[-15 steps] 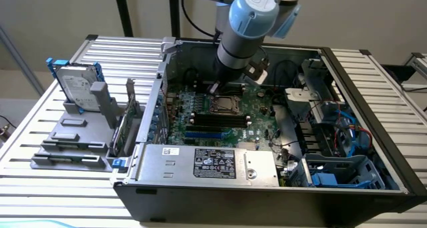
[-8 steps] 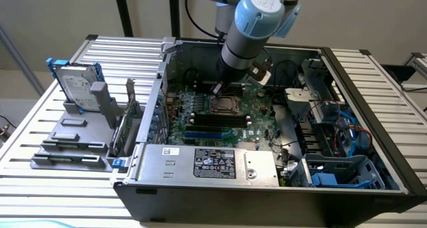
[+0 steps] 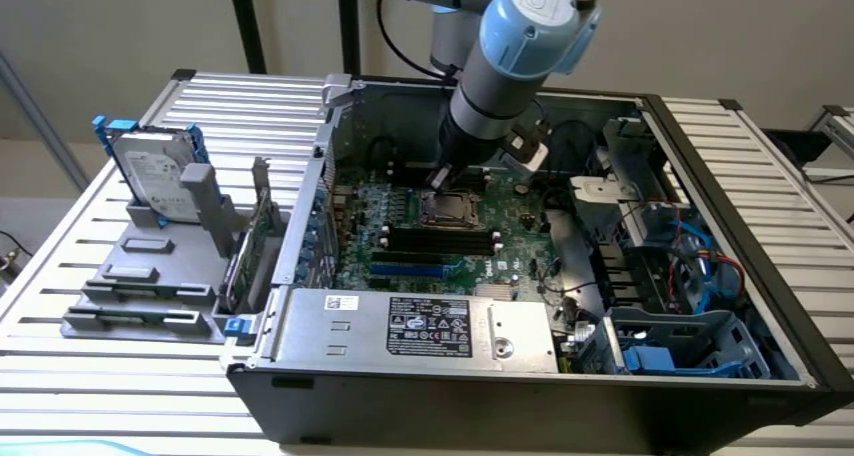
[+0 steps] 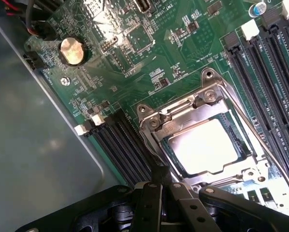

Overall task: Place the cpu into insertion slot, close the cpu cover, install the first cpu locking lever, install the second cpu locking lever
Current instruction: 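Install the first cpu locking lever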

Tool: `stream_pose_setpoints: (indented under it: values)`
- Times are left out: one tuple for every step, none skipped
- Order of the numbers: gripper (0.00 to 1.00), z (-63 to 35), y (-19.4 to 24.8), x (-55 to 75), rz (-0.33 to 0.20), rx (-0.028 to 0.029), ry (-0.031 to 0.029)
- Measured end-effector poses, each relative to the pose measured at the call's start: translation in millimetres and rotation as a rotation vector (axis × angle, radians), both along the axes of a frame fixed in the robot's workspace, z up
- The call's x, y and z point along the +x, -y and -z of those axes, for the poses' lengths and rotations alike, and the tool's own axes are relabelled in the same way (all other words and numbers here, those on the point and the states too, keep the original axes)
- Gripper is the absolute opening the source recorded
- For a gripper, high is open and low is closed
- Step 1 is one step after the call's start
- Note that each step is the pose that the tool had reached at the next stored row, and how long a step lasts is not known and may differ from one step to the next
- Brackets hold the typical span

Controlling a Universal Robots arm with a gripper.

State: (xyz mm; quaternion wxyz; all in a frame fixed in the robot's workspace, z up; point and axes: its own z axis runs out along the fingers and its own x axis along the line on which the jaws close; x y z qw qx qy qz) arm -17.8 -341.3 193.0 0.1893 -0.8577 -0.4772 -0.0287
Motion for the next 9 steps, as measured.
stream_pose_setpoints:
  values:
    - [0.11, 0.0, -0.1, 0.9, 0.000, -0.0007, -0.0013]
    - [0.11, 0.1, -0.2, 1.8, 0.000, -0.0014, -0.0027]
    - [0.11, 0.1, -0.3, 2.8, 0.000, -0.0021, -0.0042]
    - [0.11, 0.1, -0.3, 3.7, 0.000, -0.0026, -0.0059]
    - [0.11, 0.1, -0.3, 4.5, 0.000, -0.0029, -0.0074]
    - [0.11, 0.1, -0.3, 5.3, 0.000, -0.0030, -0.0088]
    - [0.11, 0.1, -0.3, 6.0, 0.000, -0.0033, -0.0100]
    - [0.11, 0.1, -0.3, 6.7, 0.000, -0.0034, -0.0110]
    - [0.11, 0.1, -0.4, 7.4, 0.000, -0.0036, -0.0116]
